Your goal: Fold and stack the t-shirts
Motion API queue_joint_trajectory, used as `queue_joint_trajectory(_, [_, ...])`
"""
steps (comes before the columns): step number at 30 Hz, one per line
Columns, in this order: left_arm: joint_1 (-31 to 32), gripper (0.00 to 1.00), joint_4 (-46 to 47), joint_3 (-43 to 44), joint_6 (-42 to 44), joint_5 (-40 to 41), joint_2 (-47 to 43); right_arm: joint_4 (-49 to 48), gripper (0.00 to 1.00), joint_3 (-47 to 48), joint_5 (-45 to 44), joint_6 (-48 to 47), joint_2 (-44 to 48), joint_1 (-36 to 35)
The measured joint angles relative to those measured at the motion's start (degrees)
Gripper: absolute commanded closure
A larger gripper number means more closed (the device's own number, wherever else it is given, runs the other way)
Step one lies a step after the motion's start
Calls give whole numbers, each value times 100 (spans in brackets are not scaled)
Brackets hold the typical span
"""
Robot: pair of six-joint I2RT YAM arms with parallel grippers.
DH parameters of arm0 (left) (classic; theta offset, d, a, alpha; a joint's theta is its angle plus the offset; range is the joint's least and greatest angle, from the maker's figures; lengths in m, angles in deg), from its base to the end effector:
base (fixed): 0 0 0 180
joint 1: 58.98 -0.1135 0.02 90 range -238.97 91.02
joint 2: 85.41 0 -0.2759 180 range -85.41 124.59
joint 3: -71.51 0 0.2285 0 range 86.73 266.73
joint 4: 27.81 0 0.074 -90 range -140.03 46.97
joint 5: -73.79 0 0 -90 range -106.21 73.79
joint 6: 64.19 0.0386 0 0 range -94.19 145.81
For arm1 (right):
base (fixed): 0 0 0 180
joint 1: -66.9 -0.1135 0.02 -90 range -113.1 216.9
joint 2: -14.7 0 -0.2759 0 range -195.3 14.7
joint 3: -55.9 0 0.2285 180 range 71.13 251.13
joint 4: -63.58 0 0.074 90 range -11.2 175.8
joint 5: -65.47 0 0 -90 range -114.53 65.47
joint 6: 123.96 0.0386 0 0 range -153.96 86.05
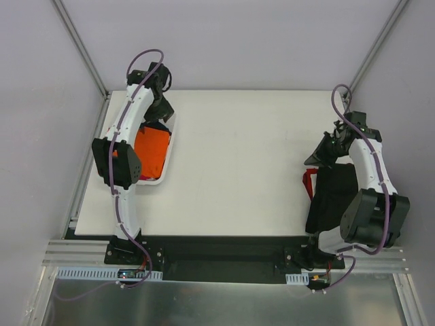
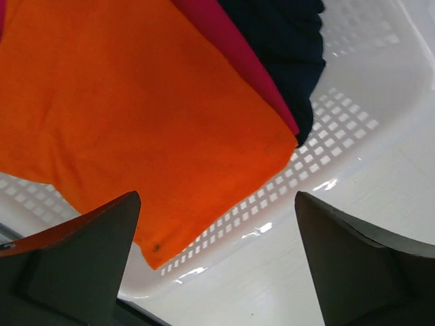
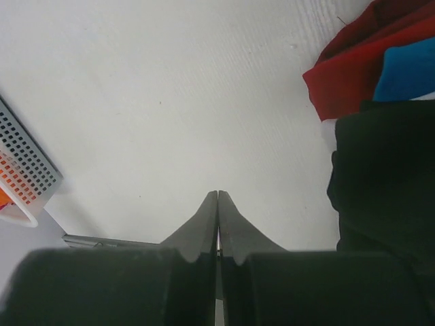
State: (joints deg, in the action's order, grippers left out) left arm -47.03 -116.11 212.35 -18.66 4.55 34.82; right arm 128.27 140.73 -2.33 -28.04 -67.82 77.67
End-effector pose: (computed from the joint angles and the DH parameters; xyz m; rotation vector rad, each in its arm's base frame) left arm 0.4084 -0.0725 0.3305 -0.8263 2.4942 0.1791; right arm 0.2614 -0.0349 0.2990 0.2538 2.5960 0.4836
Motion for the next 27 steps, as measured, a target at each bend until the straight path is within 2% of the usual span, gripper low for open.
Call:
queue_joint_trajectory(9, [-920, 1, -181, -1082, -26, 262, -603, 79, 97, 568, 20, 33, -686, -409])
queue_joint_trajectory(15, [-885, 1, 208, -1746, 208, -225, -601, 144, 97, 1119, 13, 70, -1167, -691])
queue_joint_trajectory(19, [-844, 1, 601, -1882, 380, -695, -520, 249, 97, 1429, -2, 68, -1427, -901])
queue_joint_trajectory(22, [-839, 18, 804, -1869, 479, -870, -415, 354, 97, 1543, -28, 68, -1521, -1003])
queue_joint_trajectory(23, [-839, 35, 861, -1862, 507, -933, -363, 396, 97, 1593, -31, 66, -1556, -1023])
queue_joint_trajectory(24, [-839, 40, 909, -1853, 533, -986, -315, 428, 97, 1641, -33, 66, -1593, -1027])
queue_joint_trajectory(26, [-839, 45, 970, -1834, 621, -1062, -214, 487, 97, 1805, -50, 66, -1709, -1027])
queue_joint_trajectory(27, [-841, 57, 979, -1814, 667, -1099, -168, 522, 97, 1902, -70, 68, -1773, -1027])
